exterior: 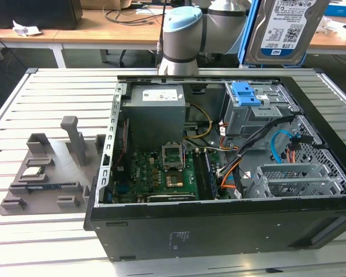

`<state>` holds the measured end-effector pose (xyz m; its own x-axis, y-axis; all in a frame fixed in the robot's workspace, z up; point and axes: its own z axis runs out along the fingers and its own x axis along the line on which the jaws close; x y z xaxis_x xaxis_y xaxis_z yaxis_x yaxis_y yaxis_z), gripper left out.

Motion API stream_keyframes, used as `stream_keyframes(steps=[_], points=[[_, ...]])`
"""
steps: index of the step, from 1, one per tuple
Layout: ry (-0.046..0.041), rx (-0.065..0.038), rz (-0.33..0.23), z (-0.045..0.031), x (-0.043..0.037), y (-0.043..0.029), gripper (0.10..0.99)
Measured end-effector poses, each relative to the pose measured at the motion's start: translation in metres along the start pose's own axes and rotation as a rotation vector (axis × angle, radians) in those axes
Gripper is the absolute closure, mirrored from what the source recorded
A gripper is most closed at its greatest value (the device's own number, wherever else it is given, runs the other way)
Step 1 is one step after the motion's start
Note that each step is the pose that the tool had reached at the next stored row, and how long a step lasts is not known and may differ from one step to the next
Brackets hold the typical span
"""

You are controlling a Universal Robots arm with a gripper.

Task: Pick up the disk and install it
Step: 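Pick up the disk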

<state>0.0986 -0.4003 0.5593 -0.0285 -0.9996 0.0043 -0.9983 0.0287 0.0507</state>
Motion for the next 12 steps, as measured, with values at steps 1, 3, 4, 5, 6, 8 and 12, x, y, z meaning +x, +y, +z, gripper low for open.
stream_keyframes(steps=[1,3,4,5,6,8,12], points=[[0.0001,0.000,0.000,0.0001,0.0019,0.0000,0.722],[-0.0001,0.000,0.000,0.0004,0.0066,-0.0002,0.722],[0.0001,0.000,0.000,0.0006,0.0090,-0.0003,0.722],[0.0001,0.000,0.000,0.0009,0.0138,-0.0004,0.722],[0.0000,0.000,0.000,0.0010,0.0156,-0.0005,0.722],[0.0000,0.000,0.000,0.0013,0.0208,-0.0006,0.722],[0.0000,0.000,0.000,0.0019,0.0345,-0.0010,0.722]])
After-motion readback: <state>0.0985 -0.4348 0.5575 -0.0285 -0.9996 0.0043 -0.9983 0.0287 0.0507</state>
